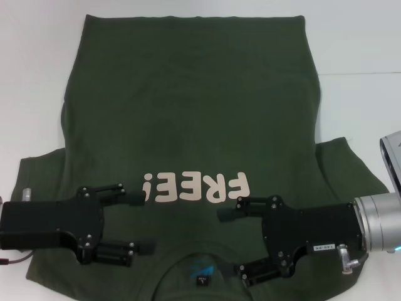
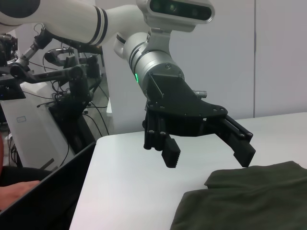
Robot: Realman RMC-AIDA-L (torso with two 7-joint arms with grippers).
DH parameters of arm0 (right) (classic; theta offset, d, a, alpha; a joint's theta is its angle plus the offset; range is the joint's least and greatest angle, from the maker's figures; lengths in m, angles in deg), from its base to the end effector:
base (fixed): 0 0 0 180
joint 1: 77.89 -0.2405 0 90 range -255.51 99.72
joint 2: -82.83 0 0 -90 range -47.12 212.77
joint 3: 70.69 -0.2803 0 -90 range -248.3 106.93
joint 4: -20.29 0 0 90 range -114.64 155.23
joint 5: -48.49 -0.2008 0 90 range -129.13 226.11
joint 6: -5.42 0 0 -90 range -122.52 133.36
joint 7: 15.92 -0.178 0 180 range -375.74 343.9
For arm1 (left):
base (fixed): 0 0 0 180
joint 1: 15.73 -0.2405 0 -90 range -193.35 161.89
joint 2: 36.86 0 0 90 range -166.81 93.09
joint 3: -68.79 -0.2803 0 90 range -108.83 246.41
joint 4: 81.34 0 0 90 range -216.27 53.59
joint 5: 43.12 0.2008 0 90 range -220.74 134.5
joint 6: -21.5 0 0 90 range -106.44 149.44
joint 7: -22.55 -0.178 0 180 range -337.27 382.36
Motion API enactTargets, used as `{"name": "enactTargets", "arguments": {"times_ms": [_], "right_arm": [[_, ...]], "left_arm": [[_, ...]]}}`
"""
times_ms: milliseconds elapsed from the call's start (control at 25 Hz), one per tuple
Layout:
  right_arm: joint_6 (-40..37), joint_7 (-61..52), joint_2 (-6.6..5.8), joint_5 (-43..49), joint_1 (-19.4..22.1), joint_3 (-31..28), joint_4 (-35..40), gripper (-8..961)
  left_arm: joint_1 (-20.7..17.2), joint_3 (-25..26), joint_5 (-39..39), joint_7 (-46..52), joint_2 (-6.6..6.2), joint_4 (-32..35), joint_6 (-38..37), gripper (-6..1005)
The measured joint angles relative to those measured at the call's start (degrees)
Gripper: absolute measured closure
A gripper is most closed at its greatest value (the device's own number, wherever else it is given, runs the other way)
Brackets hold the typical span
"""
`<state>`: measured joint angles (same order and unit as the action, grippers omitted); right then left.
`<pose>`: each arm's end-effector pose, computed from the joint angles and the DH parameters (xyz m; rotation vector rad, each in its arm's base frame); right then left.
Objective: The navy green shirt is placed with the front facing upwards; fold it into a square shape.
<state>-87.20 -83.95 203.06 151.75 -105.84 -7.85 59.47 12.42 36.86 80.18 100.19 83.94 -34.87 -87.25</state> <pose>0.2228 0.2984 -0.0863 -3.0238 0.1782 0.7511 -0.2533 0.2954 -0.0226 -2.9215 -0.4917 -0.7710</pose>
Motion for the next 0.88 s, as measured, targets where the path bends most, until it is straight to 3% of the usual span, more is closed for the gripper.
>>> {"name": "enactTargets", "arguments": {"times_ms": [640,880], "right_arm": [[0.4,-0.5,-0.11,0.0,-0.3,-0.2,-0.4,36],[4.8,-5.7,-0.58,0.4,-0.7,-1.5,1.4,37]], "left_arm": [[0.6,0.1,0.0,0.1,-0.12,-0.7,0.4,65],[0.9,-0.1,0.0,0.0,-0.08,-0.7,1.1,66]]}}
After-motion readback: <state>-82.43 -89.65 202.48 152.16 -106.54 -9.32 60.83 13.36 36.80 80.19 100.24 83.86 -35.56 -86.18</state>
